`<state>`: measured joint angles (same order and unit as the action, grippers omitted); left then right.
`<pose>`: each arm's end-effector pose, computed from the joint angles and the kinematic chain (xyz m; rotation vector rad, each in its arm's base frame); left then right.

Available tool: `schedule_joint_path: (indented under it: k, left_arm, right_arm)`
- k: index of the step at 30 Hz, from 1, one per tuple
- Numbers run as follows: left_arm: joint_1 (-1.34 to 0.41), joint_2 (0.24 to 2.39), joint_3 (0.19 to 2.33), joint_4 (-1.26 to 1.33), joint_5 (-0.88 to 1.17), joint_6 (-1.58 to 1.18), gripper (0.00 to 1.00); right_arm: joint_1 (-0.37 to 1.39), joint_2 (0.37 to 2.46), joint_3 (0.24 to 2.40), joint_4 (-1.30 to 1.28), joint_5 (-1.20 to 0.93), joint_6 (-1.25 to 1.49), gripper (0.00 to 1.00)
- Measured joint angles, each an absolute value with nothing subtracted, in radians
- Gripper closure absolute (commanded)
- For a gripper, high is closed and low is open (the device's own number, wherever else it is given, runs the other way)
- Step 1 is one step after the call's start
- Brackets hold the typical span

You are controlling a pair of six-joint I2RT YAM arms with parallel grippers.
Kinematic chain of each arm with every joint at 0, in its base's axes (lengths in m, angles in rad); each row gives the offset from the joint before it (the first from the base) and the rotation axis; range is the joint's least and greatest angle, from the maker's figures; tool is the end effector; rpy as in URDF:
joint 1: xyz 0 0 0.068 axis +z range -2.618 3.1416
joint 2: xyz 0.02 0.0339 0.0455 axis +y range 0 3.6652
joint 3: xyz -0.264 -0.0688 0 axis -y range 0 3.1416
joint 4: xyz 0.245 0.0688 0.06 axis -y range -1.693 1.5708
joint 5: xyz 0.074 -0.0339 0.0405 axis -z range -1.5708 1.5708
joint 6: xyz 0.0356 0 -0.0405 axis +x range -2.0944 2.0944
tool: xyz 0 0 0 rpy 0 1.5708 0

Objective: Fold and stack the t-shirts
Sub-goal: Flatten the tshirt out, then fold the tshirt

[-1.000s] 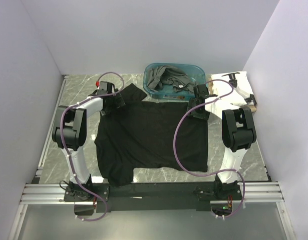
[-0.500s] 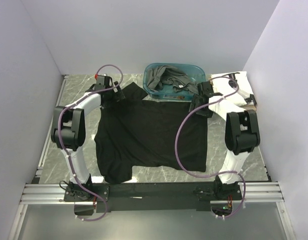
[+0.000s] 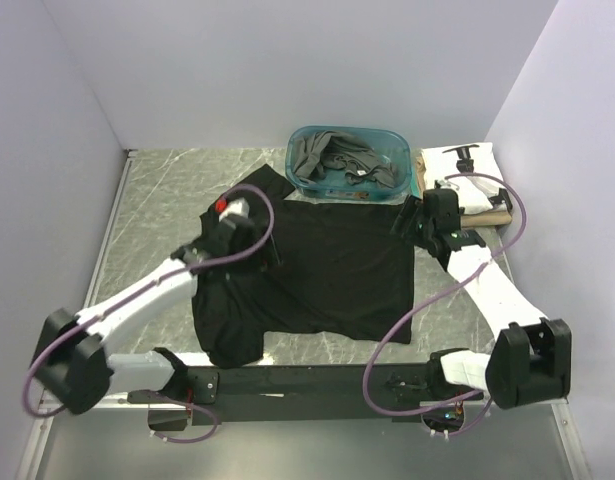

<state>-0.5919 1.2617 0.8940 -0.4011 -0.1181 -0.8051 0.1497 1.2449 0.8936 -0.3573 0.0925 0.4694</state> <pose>0.2251 -0.1463 0.2569 -0.3152 2.3799 -0.5457 0.2667 0.0369 0.2644 0.4117 2.2480 0.2194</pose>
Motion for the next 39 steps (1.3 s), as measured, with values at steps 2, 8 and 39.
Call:
schedule_joint_path:
  k: [2, 8, 39]
  left_arm:
    - [-0.664, 1.189, 0.827, -0.450, -0.140, -0.867, 0.01]
    - [-0.798, 1.030, 0.661, -0.623, -0.165, -1.076, 0.02]
    - [-0.942, 1.073, 0.511, -0.865, -0.122, -1.327, 0.48]
  right_arm:
    - [0.150, 1.213, 0.859, -0.356, 0.087, 0.475, 0.18]
    - [0.150, 1.179, 0.823, -0.358, 0.084, 0.478, 0.18]
    - [0.150, 1.188, 0.797, -0.352, 0.090, 0.472, 0.18]
